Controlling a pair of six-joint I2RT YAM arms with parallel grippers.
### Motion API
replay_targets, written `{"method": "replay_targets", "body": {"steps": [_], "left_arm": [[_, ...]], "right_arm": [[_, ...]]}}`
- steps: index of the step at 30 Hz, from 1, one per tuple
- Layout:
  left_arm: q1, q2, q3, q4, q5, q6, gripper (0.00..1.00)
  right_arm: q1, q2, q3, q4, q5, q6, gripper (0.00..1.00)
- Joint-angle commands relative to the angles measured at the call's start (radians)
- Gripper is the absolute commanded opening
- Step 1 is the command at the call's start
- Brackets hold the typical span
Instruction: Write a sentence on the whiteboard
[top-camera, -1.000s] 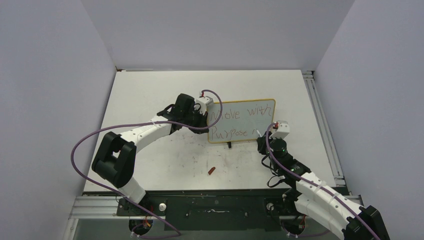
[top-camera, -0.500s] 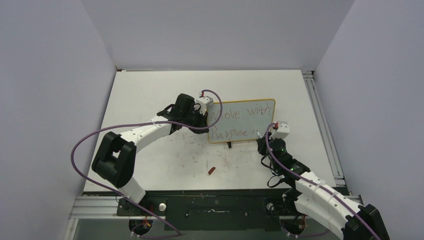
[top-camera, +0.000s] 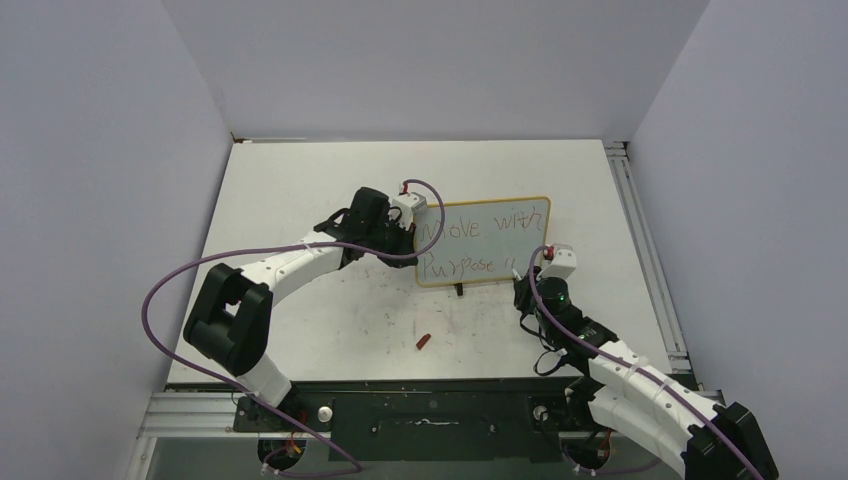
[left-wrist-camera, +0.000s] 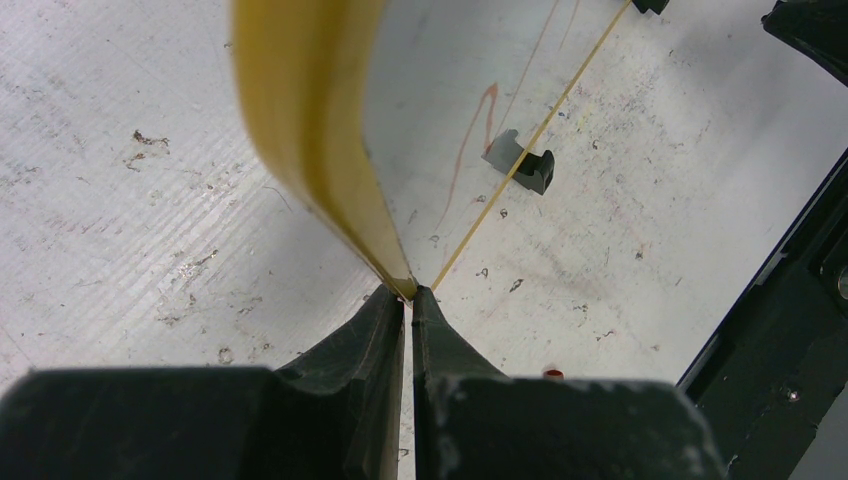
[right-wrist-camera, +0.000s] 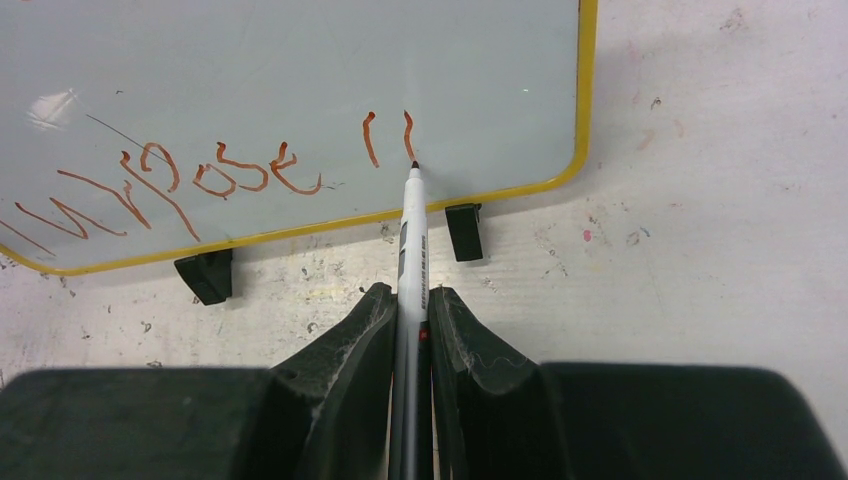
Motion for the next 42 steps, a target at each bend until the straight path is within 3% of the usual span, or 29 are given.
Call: {"method": "replay_targets", "body": {"steps": [1, 10, 42], "left_arm": [[0.001, -0.041, 0.058, 0.021, 0.025, 0.001, 0.0], [0.001, -0.039, 0.056, 0.02, 0.023, 0.001, 0.0], [0.001, -0.038, 0.058, 0.019, 0.023, 0.001, 0.0]], "right_arm": [[-0.006, -0.001, 0.011, 0.016, -0.005, 0.013, 0.05], [-0.006, -0.124, -0.018, 0.065, -0.069, -0.04, 0.05], [-0.008, -0.027, -0.006, 0.15, 0.004, -0.064, 0.05]]}}
